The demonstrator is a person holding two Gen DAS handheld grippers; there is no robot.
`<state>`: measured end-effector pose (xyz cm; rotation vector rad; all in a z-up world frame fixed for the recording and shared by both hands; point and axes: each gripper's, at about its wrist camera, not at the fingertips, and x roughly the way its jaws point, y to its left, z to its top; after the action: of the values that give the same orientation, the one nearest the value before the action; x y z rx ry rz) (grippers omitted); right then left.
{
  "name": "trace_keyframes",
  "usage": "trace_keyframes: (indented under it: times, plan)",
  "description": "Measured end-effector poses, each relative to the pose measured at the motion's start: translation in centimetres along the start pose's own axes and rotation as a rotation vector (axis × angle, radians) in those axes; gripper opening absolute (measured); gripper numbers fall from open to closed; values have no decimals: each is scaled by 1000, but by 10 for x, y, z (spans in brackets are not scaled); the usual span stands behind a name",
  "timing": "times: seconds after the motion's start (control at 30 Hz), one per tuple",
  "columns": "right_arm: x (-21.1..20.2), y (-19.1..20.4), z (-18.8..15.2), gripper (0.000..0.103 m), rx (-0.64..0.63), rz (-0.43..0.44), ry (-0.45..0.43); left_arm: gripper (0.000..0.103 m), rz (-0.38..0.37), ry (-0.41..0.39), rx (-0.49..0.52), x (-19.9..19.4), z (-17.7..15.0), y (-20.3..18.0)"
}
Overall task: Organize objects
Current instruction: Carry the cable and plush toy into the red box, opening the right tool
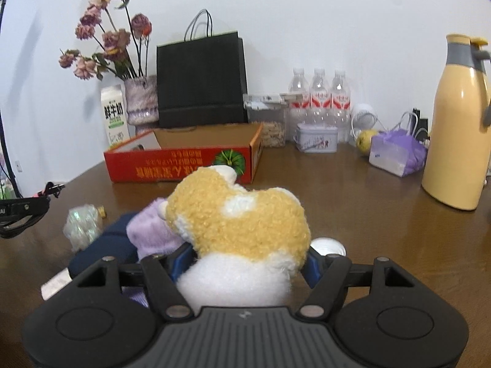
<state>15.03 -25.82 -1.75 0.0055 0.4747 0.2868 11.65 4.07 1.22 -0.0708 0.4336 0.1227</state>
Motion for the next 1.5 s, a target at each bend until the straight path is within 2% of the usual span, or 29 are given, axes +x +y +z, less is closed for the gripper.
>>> trace_keyframes:
  times: [0.37,0.7,1.17,1.5]
  plan:
    - [-3,12,33,69,-9,30,-82,84,-39,-56,6,0,34,-25]
    - [19,29,65,69,-34,56,-118,83,-48,-94,-5,17,63,-36]
    - [78,44,118,69,-53,68,-129,80,-42,-129,-38,66,107,-35]
    - [141,56,156,69,-47,102,-112,79,-28,-151,-85,118,136,-31]
